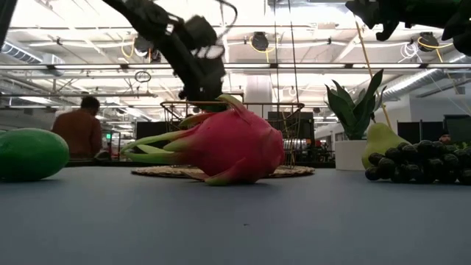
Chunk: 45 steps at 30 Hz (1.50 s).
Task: Build produce basket
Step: Put the green lime into the gold wire basket
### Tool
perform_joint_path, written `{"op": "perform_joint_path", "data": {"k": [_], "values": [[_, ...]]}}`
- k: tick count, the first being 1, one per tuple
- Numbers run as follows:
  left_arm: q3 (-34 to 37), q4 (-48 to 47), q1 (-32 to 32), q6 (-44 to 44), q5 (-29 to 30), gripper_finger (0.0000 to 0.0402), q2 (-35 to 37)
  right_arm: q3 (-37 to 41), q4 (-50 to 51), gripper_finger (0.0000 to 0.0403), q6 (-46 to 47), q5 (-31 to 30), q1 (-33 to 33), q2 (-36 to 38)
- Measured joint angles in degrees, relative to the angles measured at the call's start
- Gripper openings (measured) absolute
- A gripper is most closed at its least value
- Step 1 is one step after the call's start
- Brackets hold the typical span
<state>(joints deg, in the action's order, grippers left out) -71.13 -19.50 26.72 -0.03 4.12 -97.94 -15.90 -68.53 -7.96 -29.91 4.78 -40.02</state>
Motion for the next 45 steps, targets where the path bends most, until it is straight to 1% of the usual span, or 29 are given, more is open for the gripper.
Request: {"op": "perform_joint_path", "data": {"k": [4,14,20,28,31,35,38,40,43,45], "values": [[0.0,-1.17,-0.41,1.11,-0.2,0.0296,-2.92,0.0,0.0,0.0171,-0.33,0.0,0.0,-0.01],[0.0,-1.62,-2.96,3.12,-0.05,0.03,-6.84,0.0,-0.13,0.0171,-0.24,-0.02,0.0,0.0],[0.0,-2.64,-4.54,6.17,0.04,0.0334,-7.05,0.0,-0.16,0.0171,-0.16,-0.03,0.01,0.0],[-0.03,-3.91,-5.28,6.29,0.32,0.038,-6.63,0.0,-0.2,0.0171,1.52,-0.04,0.0,0.01],[-1.9,-10.61,-5.51,4.98,1.16,0.0389,-4.98,0.0,-0.22,0.0171,1.94,-0.03,0.0,0.01],[-8.34,-21.82,-6.43,1.32,1.86,0.039,-1.4,0.0,-0.22,0.0171,1.67,-0.05,0.0,0.25],[-12.48,-26.58,-7.51,-2.9,2.61,0.039,1.31,0.0,-0.24,0.0171,1.95,-0.02,0.0,0.27],[-13.97,-27.82,-8.48,-5.26,2.96,0.039,3.51,0.0,-0.2,0.0171,2.45,0.01,0.0,0.26],[-14.38,-28.33,-10.42,-8.16,3.02,0.039,6.74,0.0,0.09,0.0171,2.98,0.19,0.0,0.27],[-14.38,-29.21,-11.77,-12.12,3.14,0.039,8.59,0.0,0.26,0.0171,2.9,1.24,0.0,0.27]]}}
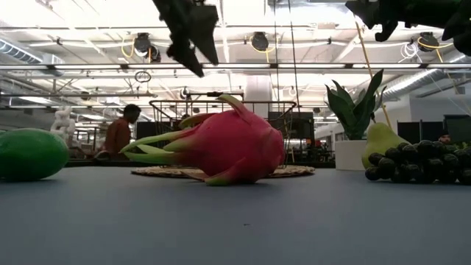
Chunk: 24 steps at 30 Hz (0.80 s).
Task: Build produce basket
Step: Put the green lime into the gold wire basket
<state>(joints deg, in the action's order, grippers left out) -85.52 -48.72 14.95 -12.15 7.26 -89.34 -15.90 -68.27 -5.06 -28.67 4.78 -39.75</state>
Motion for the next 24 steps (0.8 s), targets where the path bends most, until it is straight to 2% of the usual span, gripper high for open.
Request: {"op": "perform_joint_path", "data": {"k": [3,9,12,18,20,24], "values": [[0.02,-2.32,-3.28,-7.02,1.48,0.039,3.03,0.0,-0.04,0.0171,-0.13,2.08,0.0,-0.01],[0.04,-7.81,-13.4,-11.06,10.52,0.039,6.22,0.0,0.0,0.0171,0.21,3.42,0.0,0.01],[0.56,-8.6,-18.81,-12.05,11.04,0.039,6.24,0.0,0.0,0.0171,0.97,3.46,0.0,-0.01],[6.28,-5.14,-29.88,-16.21,11.18,0.039,6.14,0.0,-0.03,0.0171,1.18,5.08,0.0,0.0],[7.12,-8.73,-32.56,-19.24,11.28,0.039,6.1,0.0,-0.07,0.0171,1.31,6.01,0.0,-0.01],[9.12,-21.8,-35.07,-28.69,11.26,0.039,6.19,0.0,-0.2,0.0171,1.9,6.48,0.0,-0.01]]}}
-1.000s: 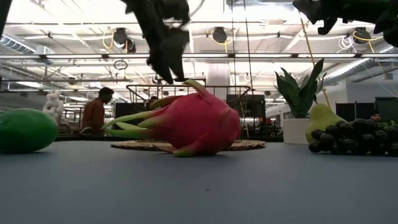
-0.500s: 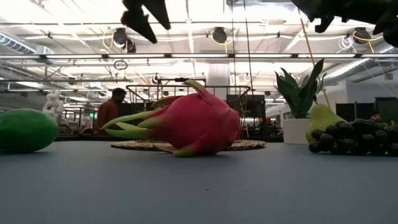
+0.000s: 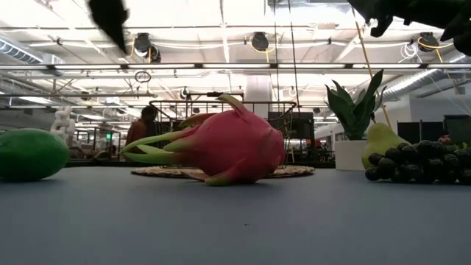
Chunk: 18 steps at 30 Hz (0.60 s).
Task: Build produce basket
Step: Put the green lime into the gold wire basket
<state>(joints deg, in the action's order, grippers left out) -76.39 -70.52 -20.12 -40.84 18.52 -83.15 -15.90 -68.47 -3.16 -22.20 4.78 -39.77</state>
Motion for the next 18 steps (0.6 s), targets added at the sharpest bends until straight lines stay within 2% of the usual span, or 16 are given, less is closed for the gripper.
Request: {"op": "perform_joint_path", "data": {"k": [2,5,12,18], "values": [[2.89,-3.66,0.43,-6.06,-0.03,0.039,-0.03,0.0,-0.04,0.0171,1.18,0.0,0.0,0.01],[8.2,-3.37,1.99,-12.42,-2.22,0.039,-0.04,0.0,-0.33,0.0171,1.44,0.01,0.0,0.02],[20.45,9.22,6.29,-15.25,-17.32,0.039,-0.11,0.0,-0.28,0.0171,0.74,0.01,0.0,0.57],[23.37,7.13,9.53,-15.91,-18.03,0.039,-0.09,0.0,0.31,0.0171,-0.8,-0.02,0.0,0.92]]}}
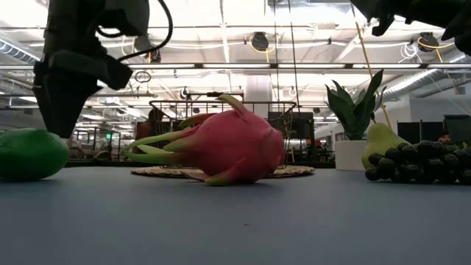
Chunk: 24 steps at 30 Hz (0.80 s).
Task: Build produce basket
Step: Put the green lime into the gold wire basket
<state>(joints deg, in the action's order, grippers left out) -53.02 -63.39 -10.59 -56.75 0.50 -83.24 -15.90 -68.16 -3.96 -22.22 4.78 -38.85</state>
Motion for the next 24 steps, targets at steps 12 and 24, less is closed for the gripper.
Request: {"op": "perform_joint_path", "data": {"k": [12,24], "values": [[5.12,4.36,-0.94,-4.14,-3.33,0.039,0.0,0.0,0.76,0.0171,0.79,-0.04,0.0,0.02],[7.59,10.72,-0.94,-4.92,-3.43,0.0333,0.0,0.0,0.72,0.0171,1.59,-0.13,0.0,0.37]]}}
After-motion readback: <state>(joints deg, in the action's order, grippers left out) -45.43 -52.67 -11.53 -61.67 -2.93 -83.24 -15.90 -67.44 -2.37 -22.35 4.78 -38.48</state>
